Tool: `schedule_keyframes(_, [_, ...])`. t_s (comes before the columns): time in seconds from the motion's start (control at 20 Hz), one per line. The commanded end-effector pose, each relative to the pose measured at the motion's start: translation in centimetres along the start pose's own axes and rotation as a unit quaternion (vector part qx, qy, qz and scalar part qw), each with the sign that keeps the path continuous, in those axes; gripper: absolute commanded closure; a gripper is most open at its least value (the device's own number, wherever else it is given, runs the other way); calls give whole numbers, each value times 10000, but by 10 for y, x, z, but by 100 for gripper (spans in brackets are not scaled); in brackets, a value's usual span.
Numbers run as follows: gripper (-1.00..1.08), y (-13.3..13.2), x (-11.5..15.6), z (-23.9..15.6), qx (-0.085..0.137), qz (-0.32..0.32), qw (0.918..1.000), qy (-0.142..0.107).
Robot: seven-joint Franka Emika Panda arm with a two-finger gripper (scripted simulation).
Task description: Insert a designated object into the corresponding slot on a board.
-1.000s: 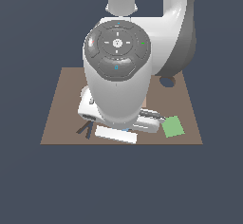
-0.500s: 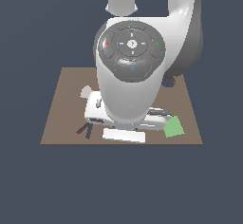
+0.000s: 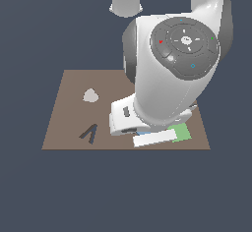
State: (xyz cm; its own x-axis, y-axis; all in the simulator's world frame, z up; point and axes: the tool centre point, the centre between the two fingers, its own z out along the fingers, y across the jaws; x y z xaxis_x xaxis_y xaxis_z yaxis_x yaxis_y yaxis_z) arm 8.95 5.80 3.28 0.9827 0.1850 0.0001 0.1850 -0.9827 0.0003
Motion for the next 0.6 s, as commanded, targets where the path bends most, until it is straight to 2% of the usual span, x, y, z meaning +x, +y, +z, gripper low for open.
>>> schedule_keyframes(0.0, [108, -17, -1, -1, 0, -505, 9987, 4])
schedule_keyframes(0.15, [108, -37, -6, -2, -1, -1143, 9934, 5])
schedule_keyframes(0.3, [108, -58, -14, -3, -1, -1803, 9836, 5])
schedule_keyframes(0.45, [108, -78, -25, -3, -2, -2483, 9687, 5])
schedule_keyframes(0.55, [108, -91, -34, -4, -2, -2948, 9555, 5])
